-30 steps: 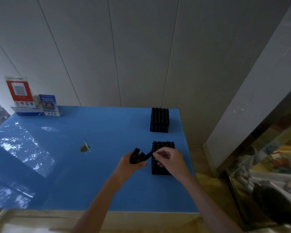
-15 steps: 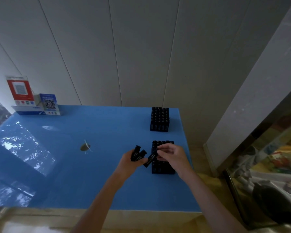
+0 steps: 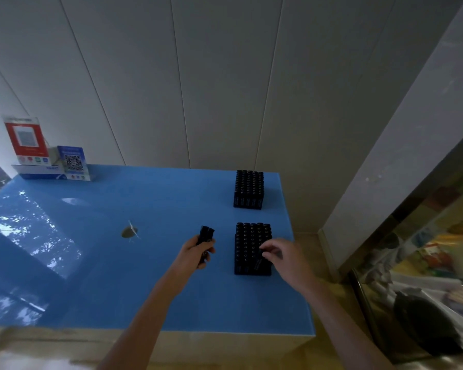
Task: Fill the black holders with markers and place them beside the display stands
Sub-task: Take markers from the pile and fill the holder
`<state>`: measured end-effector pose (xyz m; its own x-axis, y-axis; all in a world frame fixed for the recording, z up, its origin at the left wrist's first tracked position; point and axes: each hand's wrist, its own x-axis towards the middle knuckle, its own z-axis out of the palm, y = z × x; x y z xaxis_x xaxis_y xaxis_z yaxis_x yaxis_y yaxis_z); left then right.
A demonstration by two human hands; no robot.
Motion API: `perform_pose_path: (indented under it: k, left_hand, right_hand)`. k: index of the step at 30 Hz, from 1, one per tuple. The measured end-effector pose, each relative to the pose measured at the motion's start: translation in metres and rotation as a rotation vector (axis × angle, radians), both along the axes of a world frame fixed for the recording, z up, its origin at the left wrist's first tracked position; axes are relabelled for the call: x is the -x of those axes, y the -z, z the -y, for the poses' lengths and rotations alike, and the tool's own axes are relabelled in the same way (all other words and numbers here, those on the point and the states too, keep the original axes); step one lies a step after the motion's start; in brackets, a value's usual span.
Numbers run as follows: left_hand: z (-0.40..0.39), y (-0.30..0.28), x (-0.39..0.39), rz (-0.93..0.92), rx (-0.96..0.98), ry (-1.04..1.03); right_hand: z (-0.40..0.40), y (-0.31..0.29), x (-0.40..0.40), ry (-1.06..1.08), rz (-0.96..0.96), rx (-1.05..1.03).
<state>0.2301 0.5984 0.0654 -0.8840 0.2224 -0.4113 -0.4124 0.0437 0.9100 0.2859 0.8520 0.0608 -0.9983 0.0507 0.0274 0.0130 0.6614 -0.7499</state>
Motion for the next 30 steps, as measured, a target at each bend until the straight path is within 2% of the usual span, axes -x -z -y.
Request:
perform_pose_path:
  k: [4, 12, 22, 30]
  left_hand:
    - [0.001, -0.002, -0.008, -0.036, -0.014, 0.044]
    - [0.012, -0.008, -0.019, -0.086, 0.06, 0.063]
    - [0.021, -0.004, -0.018, -0.096, 0.076, 0.035]
    - [0.019, 0.004, -0.013, -0.069, -0.017, -0.001]
  right_hand:
    - [0.005, 0.016, -0.002, -0.043, -0.051, -0.126]
    - [0.017, 0.034, -0.004, -0.055, -0.109, -0.214]
    - [0.018, 0.044, -0.004, 0.028, -0.126, -0.198]
    - [0.011, 0.052, -0.002, 0.004, -0.169, -0.227]
